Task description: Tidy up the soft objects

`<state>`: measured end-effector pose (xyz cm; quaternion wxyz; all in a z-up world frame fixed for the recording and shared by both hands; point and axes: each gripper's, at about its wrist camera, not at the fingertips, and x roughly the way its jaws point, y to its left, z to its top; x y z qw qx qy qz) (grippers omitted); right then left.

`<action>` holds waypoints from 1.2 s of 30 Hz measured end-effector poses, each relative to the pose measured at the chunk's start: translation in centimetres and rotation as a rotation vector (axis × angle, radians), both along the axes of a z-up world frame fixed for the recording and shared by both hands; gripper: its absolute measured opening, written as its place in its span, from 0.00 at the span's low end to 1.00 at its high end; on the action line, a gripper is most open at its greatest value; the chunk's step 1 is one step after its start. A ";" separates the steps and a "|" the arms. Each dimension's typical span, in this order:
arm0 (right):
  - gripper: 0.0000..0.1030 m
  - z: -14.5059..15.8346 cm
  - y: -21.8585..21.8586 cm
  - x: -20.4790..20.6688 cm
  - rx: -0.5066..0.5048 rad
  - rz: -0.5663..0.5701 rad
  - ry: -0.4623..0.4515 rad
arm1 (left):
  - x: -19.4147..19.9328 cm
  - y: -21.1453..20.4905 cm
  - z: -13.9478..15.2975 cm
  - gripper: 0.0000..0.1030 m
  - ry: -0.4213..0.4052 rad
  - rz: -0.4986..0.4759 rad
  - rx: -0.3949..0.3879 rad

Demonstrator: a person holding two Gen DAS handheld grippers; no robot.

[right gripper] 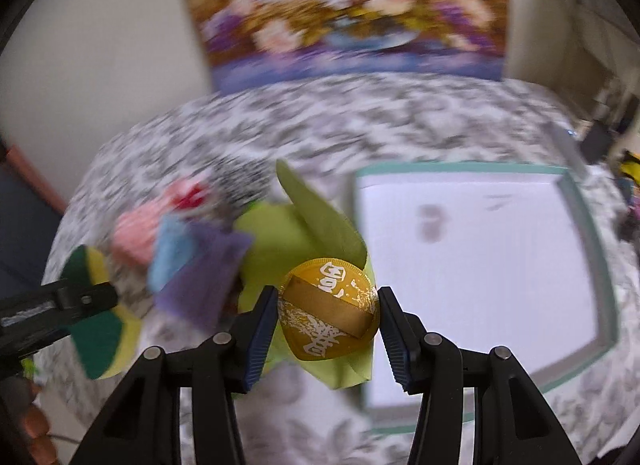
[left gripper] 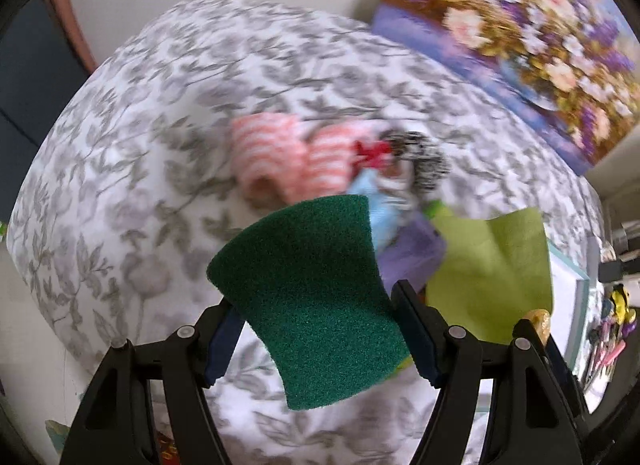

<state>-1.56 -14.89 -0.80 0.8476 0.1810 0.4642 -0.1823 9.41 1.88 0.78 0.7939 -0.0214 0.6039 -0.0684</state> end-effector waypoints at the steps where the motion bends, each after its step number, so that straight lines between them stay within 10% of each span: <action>1: 0.51 0.1 -1.0 -0.4 0.007 -0.021 -0.007 | -0.2 -1.0 0.2 0.72 -0.003 -0.013 0.003; 12: 0.51 0.5 -5.0 -2.1 0.156 -0.064 -0.058 | -2.3 -6.6 -2.2 0.72 0.026 -0.056 -0.040; 27: 0.51 1.2 2.9 1.8 0.278 0.170 -0.097 | -0.6 6.9 -0.9 0.72 -0.032 0.294 -0.132; 36: 0.51 -0.1 7.3 3.9 0.298 0.258 -0.068 | 0.2 9.1 -1.2 0.72 -0.027 0.334 -0.160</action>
